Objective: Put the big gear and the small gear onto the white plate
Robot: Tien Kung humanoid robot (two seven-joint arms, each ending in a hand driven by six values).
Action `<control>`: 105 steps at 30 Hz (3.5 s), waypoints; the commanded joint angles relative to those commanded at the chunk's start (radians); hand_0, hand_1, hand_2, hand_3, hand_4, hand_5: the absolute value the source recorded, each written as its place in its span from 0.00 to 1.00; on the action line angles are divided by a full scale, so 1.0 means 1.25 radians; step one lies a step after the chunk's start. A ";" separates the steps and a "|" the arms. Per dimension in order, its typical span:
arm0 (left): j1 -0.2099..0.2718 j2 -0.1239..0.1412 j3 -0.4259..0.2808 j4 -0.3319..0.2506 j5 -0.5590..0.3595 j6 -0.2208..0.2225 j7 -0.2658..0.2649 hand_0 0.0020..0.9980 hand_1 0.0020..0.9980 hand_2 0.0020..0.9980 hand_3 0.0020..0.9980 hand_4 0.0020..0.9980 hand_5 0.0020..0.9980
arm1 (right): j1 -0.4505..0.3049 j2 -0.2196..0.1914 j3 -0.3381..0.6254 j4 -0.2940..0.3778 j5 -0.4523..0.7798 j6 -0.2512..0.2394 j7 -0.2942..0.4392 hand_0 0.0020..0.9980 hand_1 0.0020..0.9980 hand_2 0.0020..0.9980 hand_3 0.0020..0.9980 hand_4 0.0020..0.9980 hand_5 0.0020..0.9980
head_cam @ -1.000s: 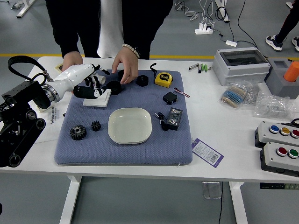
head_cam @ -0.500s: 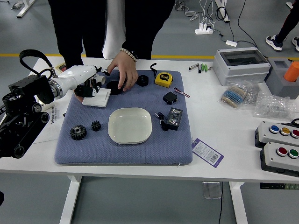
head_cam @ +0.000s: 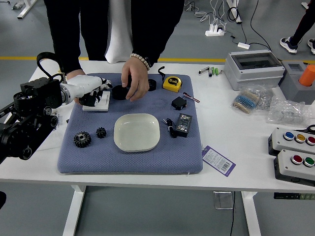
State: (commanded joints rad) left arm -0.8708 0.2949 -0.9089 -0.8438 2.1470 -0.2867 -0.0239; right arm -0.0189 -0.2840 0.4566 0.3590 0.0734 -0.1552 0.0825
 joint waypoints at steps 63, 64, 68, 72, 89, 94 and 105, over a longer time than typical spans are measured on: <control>0.159 0.105 0.008 -0.224 0.023 -0.192 0.112 0.44 0.52 0.55 0.81 0.98 0.23 | -0.009 0.009 0.001 -0.003 0.000 0.003 0.003 0.74 0.74 0.77 0.64 0.92 0.76; 0.159 0.104 0.010 -0.222 0.022 -0.188 0.111 0.44 0.52 0.55 0.81 0.98 0.23 | -0.009 0.009 0.001 -0.003 0.001 0.003 0.003 0.74 0.74 0.77 0.64 0.92 0.76; 0.158 0.103 0.018 -0.214 0.018 -0.182 0.110 0.40 0.43 0.48 0.60 0.87 0.18 | -0.008 0.009 0.001 -0.003 0.000 0.003 0.003 0.74 0.74 0.77 0.64 0.92 0.75; 0.157 0.105 0.021 -0.217 0.012 -0.178 0.110 0.36 0.38 0.44 0.56 0.77 0.17 | -0.009 0.008 0.000 -0.003 0.001 0.003 0.003 0.74 0.74 0.77 0.64 0.92 0.75; 0.158 0.104 0.031 -0.199 -0.005 -0.169 0.102 0.31 0.35 0.41 0.52 0.61 0.11 | -0.013 0.009 -0.002 -0.003 0.003 0.002 0.003 0.74 0.74 0.77 0.64 0.91 0.75; 0.156 0.109 0.017 -0.226 -0.006 -0.174 0.104 0.30 0.34 0.40 0.51 0.60 0.04 | -0.015 0.009 -0.003 -0.003 0.003 0.002 0.003 0.74 0.74 0.77 0.64 0.91 0.75; 0.132 0.112 -0.006 -0.297 -0.018 -0.184 0.111 0.29 0.34 0.40 0.51 0.59 0.00 | -0.017 0.009 -0.001 -0.002 0.004 0.002 0.003 0.74 0.74 0.77 0.64 0.91 0.75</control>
State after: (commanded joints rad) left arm -0.7055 0.4355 -0.9165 -1.2157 2.1245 -0.5161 0.1144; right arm -0.0402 -0.2728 0.4550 0.3560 0.0783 -0.1532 0.0866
